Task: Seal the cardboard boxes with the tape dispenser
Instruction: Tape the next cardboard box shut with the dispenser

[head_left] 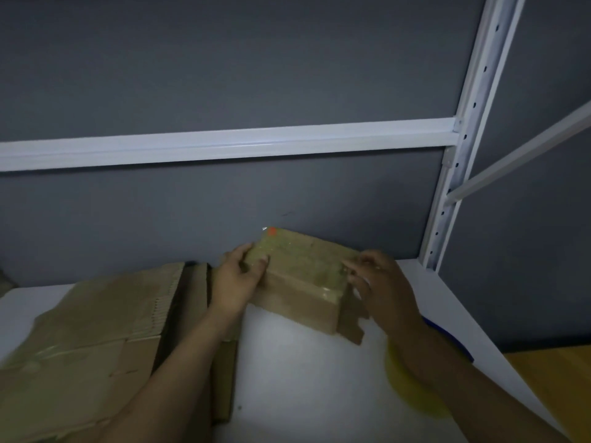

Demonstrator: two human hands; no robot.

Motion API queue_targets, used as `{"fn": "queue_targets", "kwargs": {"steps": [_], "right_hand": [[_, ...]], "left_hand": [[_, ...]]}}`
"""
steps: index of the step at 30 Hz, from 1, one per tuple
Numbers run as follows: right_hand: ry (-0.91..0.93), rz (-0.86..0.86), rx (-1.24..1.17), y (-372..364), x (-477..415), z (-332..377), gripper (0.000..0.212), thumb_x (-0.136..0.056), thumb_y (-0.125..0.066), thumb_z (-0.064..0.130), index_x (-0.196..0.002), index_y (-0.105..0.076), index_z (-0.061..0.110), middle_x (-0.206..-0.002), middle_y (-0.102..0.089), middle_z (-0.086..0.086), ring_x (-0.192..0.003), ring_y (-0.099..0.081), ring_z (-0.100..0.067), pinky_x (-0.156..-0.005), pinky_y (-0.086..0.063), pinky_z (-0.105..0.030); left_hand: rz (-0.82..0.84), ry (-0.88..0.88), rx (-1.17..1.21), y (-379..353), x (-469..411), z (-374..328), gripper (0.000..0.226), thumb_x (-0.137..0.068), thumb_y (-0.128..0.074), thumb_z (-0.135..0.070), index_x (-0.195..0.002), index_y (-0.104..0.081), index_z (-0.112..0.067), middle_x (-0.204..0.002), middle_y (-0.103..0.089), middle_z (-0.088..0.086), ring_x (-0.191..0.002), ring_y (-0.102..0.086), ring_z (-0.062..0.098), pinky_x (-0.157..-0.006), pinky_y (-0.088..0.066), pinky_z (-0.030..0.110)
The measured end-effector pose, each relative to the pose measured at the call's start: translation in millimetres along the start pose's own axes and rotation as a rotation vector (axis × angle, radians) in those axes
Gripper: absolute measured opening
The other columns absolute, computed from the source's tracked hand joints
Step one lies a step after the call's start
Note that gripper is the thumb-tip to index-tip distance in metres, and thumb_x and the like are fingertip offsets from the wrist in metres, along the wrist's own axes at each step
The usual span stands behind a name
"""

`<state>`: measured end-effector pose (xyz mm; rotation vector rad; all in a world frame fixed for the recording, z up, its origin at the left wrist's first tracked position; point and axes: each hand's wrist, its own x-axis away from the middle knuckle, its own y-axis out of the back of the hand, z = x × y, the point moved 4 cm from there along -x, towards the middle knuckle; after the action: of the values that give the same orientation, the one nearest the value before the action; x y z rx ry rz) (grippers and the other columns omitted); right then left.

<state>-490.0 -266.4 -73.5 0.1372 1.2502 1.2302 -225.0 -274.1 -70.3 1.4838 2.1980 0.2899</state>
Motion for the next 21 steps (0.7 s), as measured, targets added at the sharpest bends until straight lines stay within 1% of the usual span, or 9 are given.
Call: {"fn": "queue_targets", "kwargs": {"steps": [3,6,8,10,12,13,15,18,21], "right_hand": [[-0.363,0.090,-0.359,-11.1,-8.6,-8.1,0.033,-0.100,-0.043,0.010,-0.125,-0.060,0.021,-0.114,-0.052,0.001,-0.104,-0.049,-0.012,-0.082,-0.034,-0.015],[-0.462,0.257,-0.475,-20.8,-13.8,-8.9,0.024,-0.099,-0.045,0.029,-0.119,-0.059,0.034,-0.124,-0.053,0.006,-0.118,-0.049,-0.013,-0.086,-0.037,-0.021],[-0.387,0.425,-0.296,-25.2,-12.8,-7.6,0.051,-0.095,-0.053,0.041,-0.143,-0.040,0.029,-0.146,-0.035,0.005,-0.137,-0.030,-0.013,-0.104,-0.028,-0.027],[-0.371,0.498,-0.234,-28.6,-11.7,-6.7,0.076,-0.087,-0.062,0.047,-0.150,-0.025,0.028,-0.158,-0.013,0.005,-0.144,-0.015,-0.016,-0.112,-0.020,-0.033],[-0.364,0.518,-0.251,-29.8,-11.9,-7.5,0.087,-0.082,-0.069,0.046,-0.151,-0.020,0.030,-0.159,-0.006,0.005,-0.145,-0.011,-0.016,-0.113,-0.018,-0.033],[-0.350,0.523,-0.260,-29.3,-11.7,-7.5,0.089,-0.080,-0.073,0.043,-0.151,-0.021,0.032,-0.159,-0.005,0.004,-0.145,-0.010,-0.016,-0.113,-0.017,-0.032],[-0.307,0.484,-0.285,-26.0,-9.8,-9.1,0.086,-0.077,-0.077,0.034,-0.147,-0.028,0.035,-0.159,-0.004,0.005,-0.145,-0.010,-0.012,-0.110,-0.016,-0.025],[-0.248,0.323,-0.391,-13.0,-8.8,-7.5,0.069,-0.078,-0.078,0.025,-0.136,-0.041,0.040,-0.154,-0.007,0.015,-0.139,-0.011,0.000,-0.107,-0.017,-0.021],[-0.270,0.203,-0.464,-8.3,-15.6,-9.8,0.049,-0.082,-0.074,0.018,-0.124,-0.054,0.032,-0.148,-0.013,0.017,-0.132,-0.019,0.003,-0.106,-0.025,-0.021]], "left_hand": [[-0.075,0.000,0.108,3.6,30.8,-4.2,0.038,-0.092,-0.063,-0.028,-0.128,-0.059,-0.016,-0.092,-0.066,-0.007,-0.085,-0.063,0.005,-0.081,-0.051,0.025],[-0.044,0.074,0.213,-6.0,50.1,7.1,0.032,-0.095,-0.060,-0.027,-0.125,-0.059,-0.017,-0.074,-0.068,-0.008,-0.061,-0.066,0.005,-0.058,-0.055,0.024],[-0.029,0.067,0.065,-5.0,48.4,13.3,0.057,-0.090,-0.065,-0.039,-0.140,-0.048,-0.019,-0.096,-0.068,0.001,-0.081,-0.067,0.015,-0.075,-0.057,0.034],[0.056,0.012,-0.093,-2.7,40.9,18.7,0.080,-0.085,-0.066,-0.050,-0.152,-0.028,-0.029,-0.136,-0.044,0.005,-0.121,-0.050,0.017,-0.107,-0.039,0.032],[0.225,-0.101,-0.110,-5.1,35.4,16.2,0.083,-0.082,-0.056,-0.062,-0.152,-0.017,-0.038,-0.155,-0.021,0.001,-0.141,-0.024,0.010,-0.117,-0.020,0.029],[0.282,-0.160,-0.101,-7.0,33.7,14.6,0.080,-0.080,-0.049,-0.067,-0.149,-0.018,-0.040,-0.158,-0.021,-0.002,-0.144,-0.018,0.007,-0.119,-0.018,0.032],[0.269,-0.204,-0.044,-8.2,29.0,17.9,0.072,-0.078,-0.048,-0.066,-0.143,-0.031,-0.040,-0.152,-0.035,-0.002,-0.142,-0.029,0.009,-0.118,-0.025,0.039],[0.135,-0.179,0.022,-9.4,26.6,21.5,0.049,-0.079,-0.053,-0.056,-0.120,-0.059,-0.030,-0.125,-0.059,0.001,-0.119,-0.054,0.015,-0.105,-0.042,0.043],[0.065,-0.138,0.092,-15.1,39.0,17.1,0.032,-0.079,-0.055,-0.054,-0.097,-0.065,-0.030,-0.099,-0.066,-0.005,-0.092,-0.062,0.008,-0.084,-0.050,0.032]]}}
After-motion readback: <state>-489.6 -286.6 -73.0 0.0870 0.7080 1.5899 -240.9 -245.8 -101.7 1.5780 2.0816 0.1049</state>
